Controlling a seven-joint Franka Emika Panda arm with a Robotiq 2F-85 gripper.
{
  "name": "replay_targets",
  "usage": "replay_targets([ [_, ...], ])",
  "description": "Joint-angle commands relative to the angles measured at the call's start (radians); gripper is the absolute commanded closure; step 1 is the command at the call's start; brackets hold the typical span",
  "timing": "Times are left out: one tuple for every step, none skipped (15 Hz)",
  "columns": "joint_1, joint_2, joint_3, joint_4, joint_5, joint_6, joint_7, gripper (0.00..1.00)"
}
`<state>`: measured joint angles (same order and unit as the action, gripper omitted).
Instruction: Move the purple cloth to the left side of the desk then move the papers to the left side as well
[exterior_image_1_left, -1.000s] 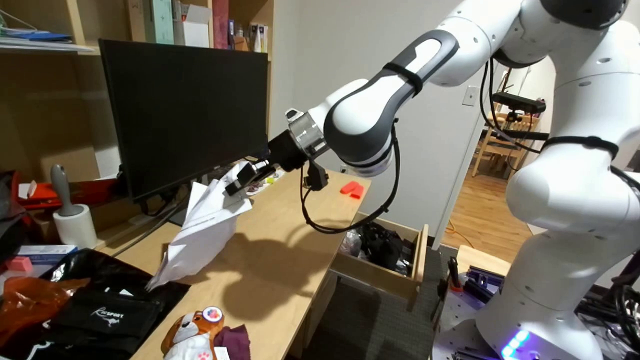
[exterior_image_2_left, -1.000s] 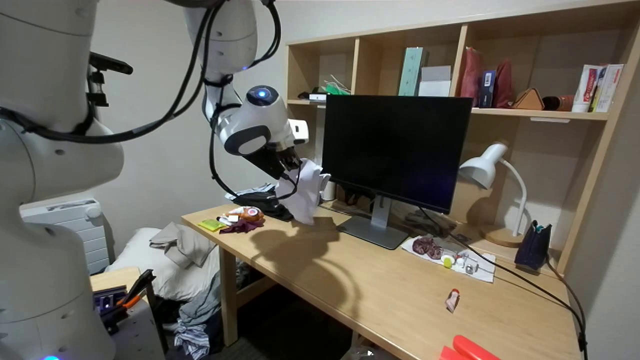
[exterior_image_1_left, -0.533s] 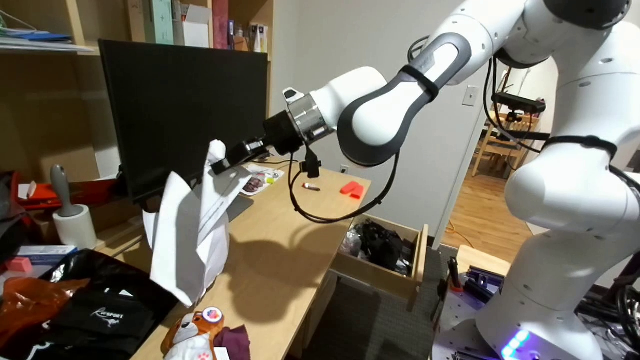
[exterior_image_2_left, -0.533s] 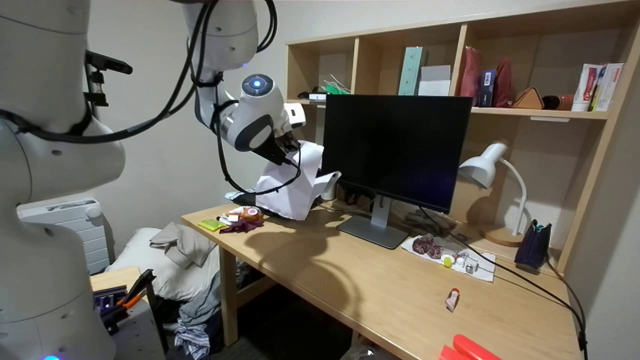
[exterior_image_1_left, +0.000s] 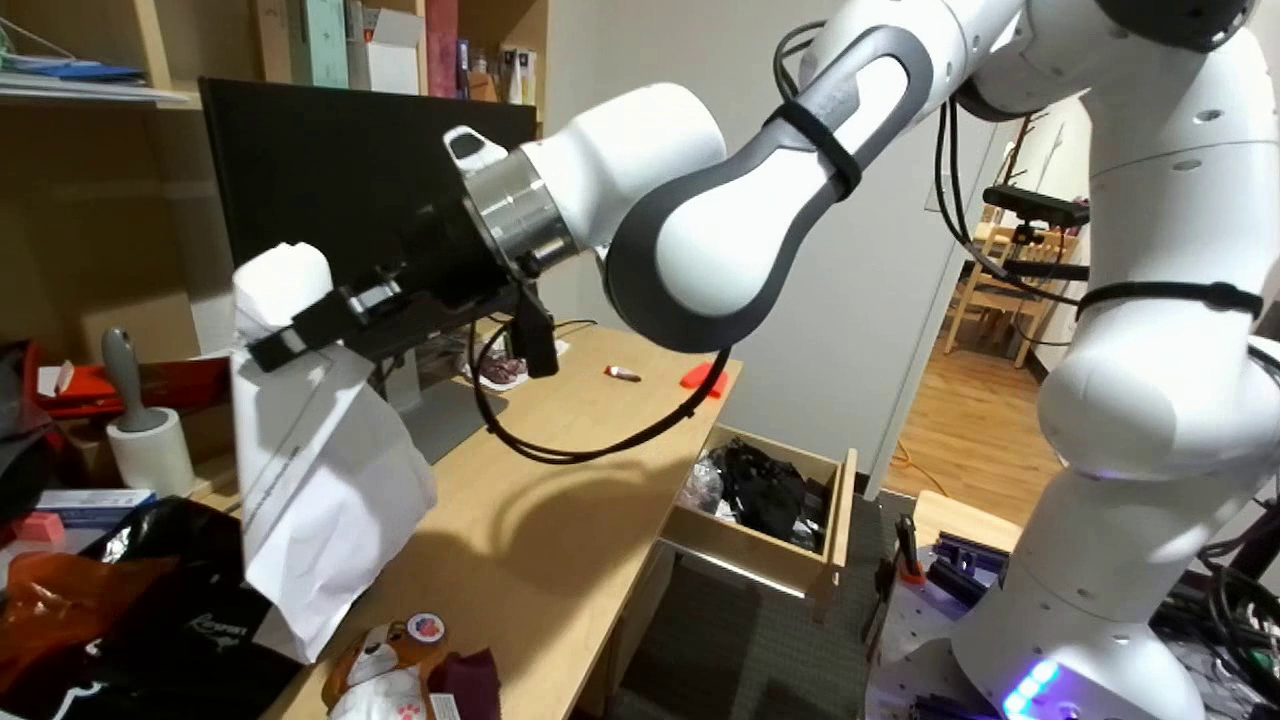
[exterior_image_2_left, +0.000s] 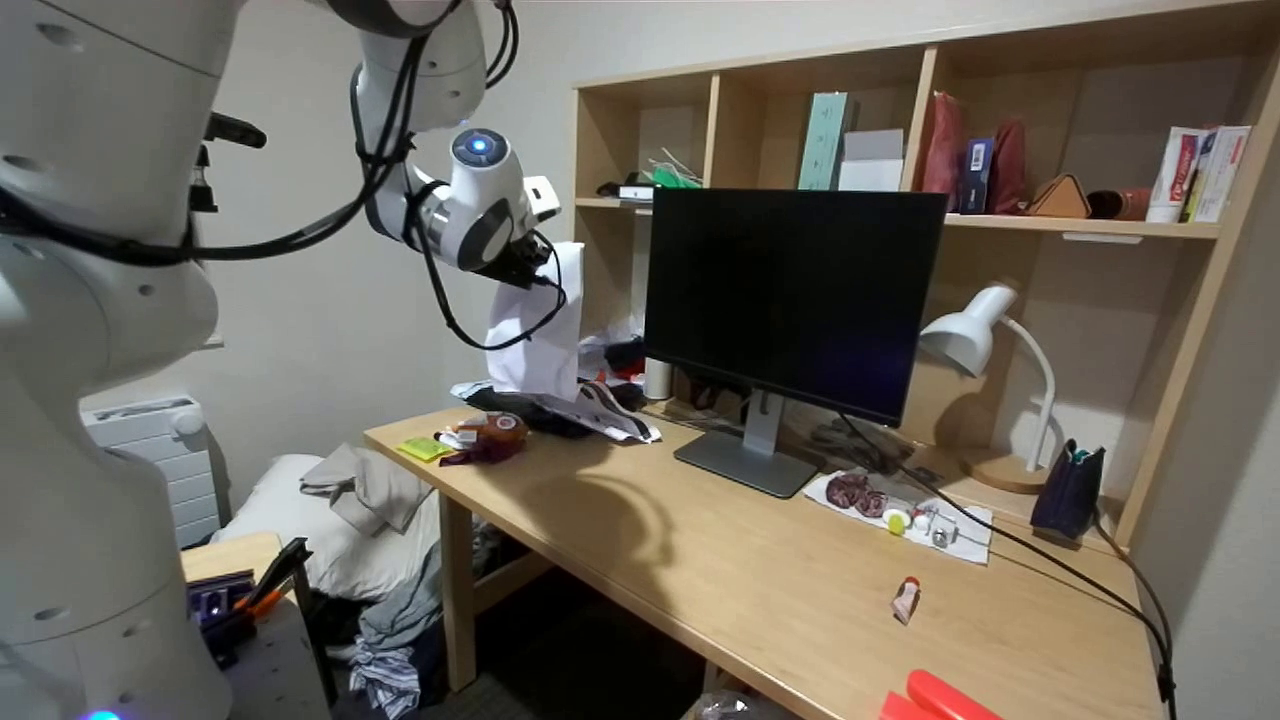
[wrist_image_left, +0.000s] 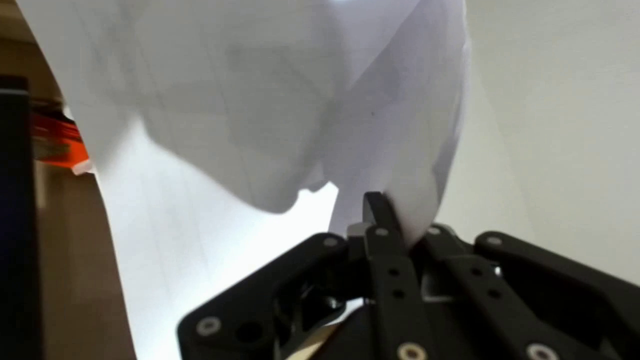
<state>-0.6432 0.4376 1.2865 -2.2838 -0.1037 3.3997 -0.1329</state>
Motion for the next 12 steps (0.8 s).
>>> replay_targets([
  [0.281,-0.062,-0.232,0.163,-0.007,-0.045,0.020,0.94],
  [0.361,-0.046,-0.301,0.209,-0.019,-0.050,0.009,0.94],
  [0.433,-0.036,-0.365,0.250,-0.026,-0.049,0.003,0.94],
  [0.495,-0.012,-0.420,0.290,-0.044,-0.048,-0.009,0.94],
  [0.539,0.005,-0.450,0.318,-0.015,-0.048,-0.059,0.94],
  [0.591,0.017,-0.500,0.346,-0.019,-0.048,-0.065,0.94],
  [0.631,0.035,-0.539,0.365,-0.025,-0.042,-0.077,0.94],
  [0.671,0.055,-0.579,0.389,-0.025,-0.051,-0.084,0.94],
  [0.738,0.069,-0.659,0.414,-0.059,-0.050,-0.045,0.94],
  [0.779,0.091,-0.703,0.438,-0.060,-0.043,-0.043,0.94],
  [0.824,0.108,-0.746,0.466,-0.066,-0.046,-0.041,0.94],
  [0.864,0.120,-0.779,0.494,-0.067,-0.049,-0.034,0.94],
])
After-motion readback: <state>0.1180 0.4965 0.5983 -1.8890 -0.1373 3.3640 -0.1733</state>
